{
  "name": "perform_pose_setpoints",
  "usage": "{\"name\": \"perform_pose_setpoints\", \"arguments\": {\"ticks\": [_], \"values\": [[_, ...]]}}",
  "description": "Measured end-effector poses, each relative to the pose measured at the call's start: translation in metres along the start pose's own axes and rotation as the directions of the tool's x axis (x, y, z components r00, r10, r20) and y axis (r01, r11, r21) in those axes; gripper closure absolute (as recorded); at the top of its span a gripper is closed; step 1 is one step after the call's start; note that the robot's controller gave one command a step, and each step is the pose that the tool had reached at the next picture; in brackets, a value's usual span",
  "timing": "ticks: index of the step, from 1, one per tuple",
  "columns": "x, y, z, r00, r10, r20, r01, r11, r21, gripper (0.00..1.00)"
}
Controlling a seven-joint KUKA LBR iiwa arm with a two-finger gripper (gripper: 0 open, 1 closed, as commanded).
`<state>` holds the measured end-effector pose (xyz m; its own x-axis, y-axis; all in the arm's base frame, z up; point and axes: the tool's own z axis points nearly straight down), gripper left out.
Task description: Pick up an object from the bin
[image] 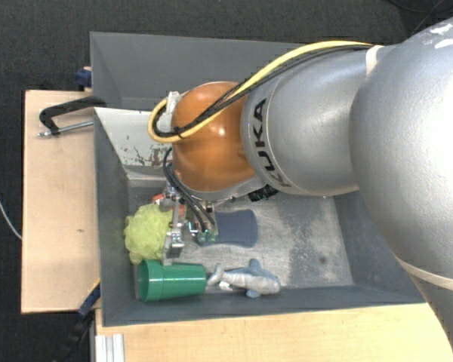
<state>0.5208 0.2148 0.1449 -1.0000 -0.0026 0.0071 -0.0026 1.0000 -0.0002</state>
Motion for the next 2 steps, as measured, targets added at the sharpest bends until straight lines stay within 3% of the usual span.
{"name": "perform_pose_setpoints", "arguments": {"ticks": [1,2], "values": [[-0.002,-0.001,-0.004,1.0,0.002,0.008,-0.002,1.0,-0.002,0.0],[-0.014,0.006,0.069,1.0,-0.012,0.02,0.012,1.0,-0.006,1.0]]}}
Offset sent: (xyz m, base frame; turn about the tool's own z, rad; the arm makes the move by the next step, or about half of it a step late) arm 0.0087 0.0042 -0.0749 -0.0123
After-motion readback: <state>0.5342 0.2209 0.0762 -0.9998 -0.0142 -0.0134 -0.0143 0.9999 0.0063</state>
